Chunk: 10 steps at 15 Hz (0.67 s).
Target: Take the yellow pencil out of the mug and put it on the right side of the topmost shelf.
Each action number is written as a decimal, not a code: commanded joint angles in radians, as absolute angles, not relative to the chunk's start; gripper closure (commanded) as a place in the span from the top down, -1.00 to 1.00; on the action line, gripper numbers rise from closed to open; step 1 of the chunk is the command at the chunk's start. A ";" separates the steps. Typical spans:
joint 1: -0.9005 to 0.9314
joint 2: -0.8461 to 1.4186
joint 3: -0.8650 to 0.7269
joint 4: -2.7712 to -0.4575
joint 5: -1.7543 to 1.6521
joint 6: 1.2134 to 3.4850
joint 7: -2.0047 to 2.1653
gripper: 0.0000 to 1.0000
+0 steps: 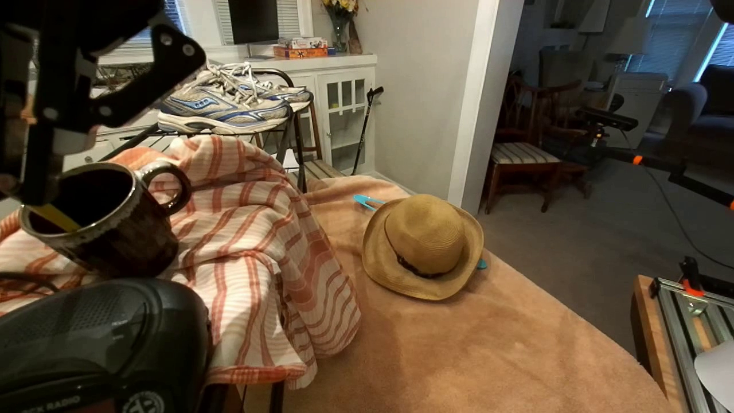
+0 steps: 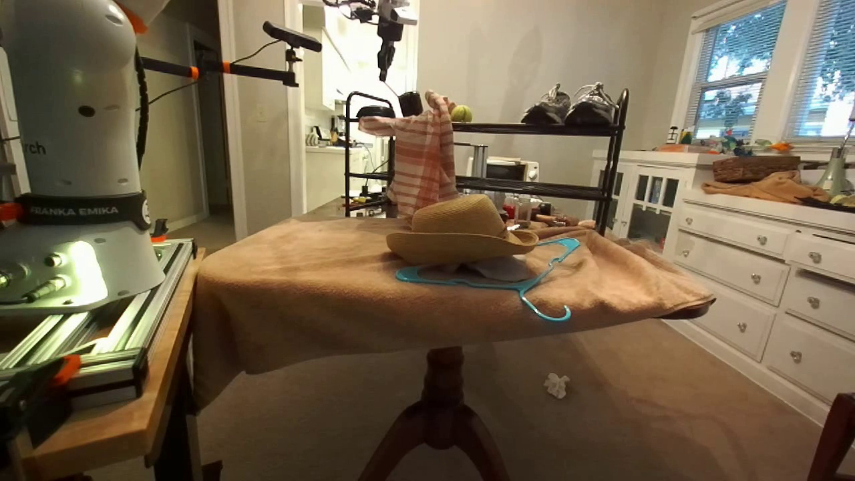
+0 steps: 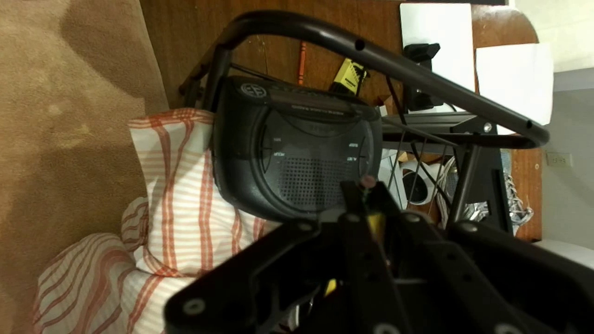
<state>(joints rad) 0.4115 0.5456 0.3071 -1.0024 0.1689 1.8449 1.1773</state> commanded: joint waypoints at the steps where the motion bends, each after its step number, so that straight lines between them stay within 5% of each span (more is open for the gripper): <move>1: 0.413 0.563 0.311 -0.965 0.178 1.841 1.186 -0.95; 10: 0.412 0.550 0.313 -0.947 0.180 1.841 1.185 -0.95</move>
<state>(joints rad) 0.4110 0.5452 0.3074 -0.9678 0.1689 1.8450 1.1773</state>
